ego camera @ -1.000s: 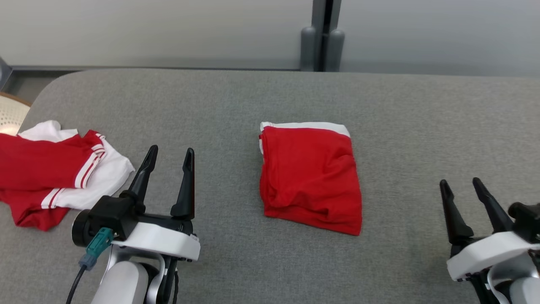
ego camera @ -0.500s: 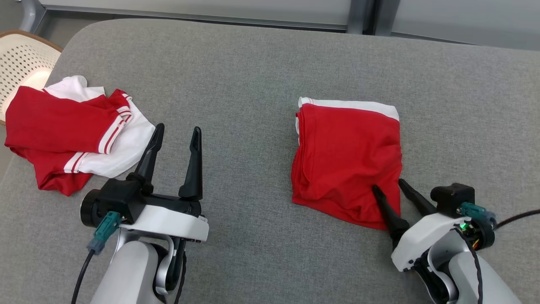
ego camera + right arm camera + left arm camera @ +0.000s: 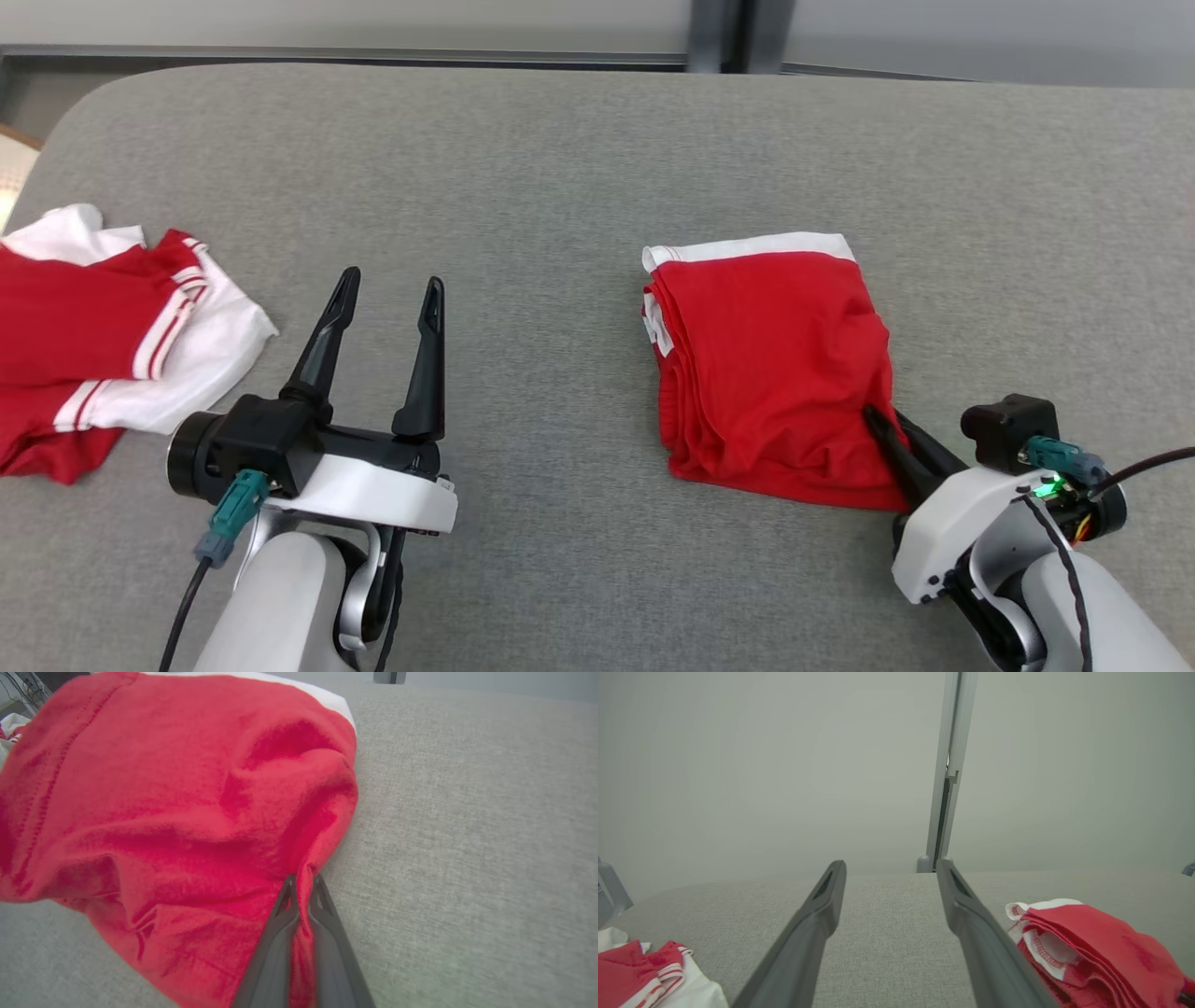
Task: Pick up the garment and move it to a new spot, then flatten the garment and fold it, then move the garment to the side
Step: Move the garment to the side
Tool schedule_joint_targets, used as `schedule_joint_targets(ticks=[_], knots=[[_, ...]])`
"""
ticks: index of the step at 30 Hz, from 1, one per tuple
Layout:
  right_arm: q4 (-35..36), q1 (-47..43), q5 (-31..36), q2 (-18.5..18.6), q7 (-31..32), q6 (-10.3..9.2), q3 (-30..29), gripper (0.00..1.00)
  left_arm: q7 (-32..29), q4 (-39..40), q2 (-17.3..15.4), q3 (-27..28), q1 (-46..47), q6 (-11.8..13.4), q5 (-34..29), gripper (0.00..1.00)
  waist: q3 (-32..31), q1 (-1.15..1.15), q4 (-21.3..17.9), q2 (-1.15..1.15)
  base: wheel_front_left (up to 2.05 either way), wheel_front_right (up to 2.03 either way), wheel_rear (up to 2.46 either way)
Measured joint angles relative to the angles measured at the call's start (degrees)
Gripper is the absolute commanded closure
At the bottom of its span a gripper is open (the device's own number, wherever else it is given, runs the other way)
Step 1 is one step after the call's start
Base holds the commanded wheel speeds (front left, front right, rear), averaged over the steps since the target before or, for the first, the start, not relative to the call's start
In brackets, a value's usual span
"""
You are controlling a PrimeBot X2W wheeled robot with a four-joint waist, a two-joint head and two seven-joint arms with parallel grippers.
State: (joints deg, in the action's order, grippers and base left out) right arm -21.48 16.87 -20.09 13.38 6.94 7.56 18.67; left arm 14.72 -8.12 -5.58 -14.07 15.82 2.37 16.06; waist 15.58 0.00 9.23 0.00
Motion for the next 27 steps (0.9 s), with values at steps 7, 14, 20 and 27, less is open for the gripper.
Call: schedule_joint_targets(ticks=[7, 14, 20, 27], knots=[[2.11, -1.99, -0.70, 3.39, -0.09, 0.00, -1.36, 1.00, -0.93, 1.58, -0.77, -1.00, 0.97, -0.02, -0.47, 0.00, 0.63, 0.00, -6.71, 0.00, 0.00, 0.00, 0.00], [-0.67, 1.39, -1.47, 5.60, -1.79, 0.00, 0.19, 1.00, -2.49, 3.05, -1.29, -2.20, 2.87, -0.31, -1.02, 0.00, 1.73, 0.00, -14.69, 0.00, 0.00, 0.00, 0.00], [-7.13, 9.70, -3.30, 11.29, -4.93, 0.00, 0.55, 1.00, -3.89, 4.48, -1.32, -4.13, 5.86, -1.02, -2.10, 0.00, 5.66, 0.00, -17.36, 0.00, 0.00, 0.00, 0.00], [-14.23, 13.73, -6.02, 20.80, -8.28, -0.01, -2.92, 1.00, -4.45, 5.73, -1.34, -5.88, 9.42, -1.78, -3.44, 0.00, 11.40, 0.00, -18.05, 0.00, 0.00, 0.00, 0.00]])
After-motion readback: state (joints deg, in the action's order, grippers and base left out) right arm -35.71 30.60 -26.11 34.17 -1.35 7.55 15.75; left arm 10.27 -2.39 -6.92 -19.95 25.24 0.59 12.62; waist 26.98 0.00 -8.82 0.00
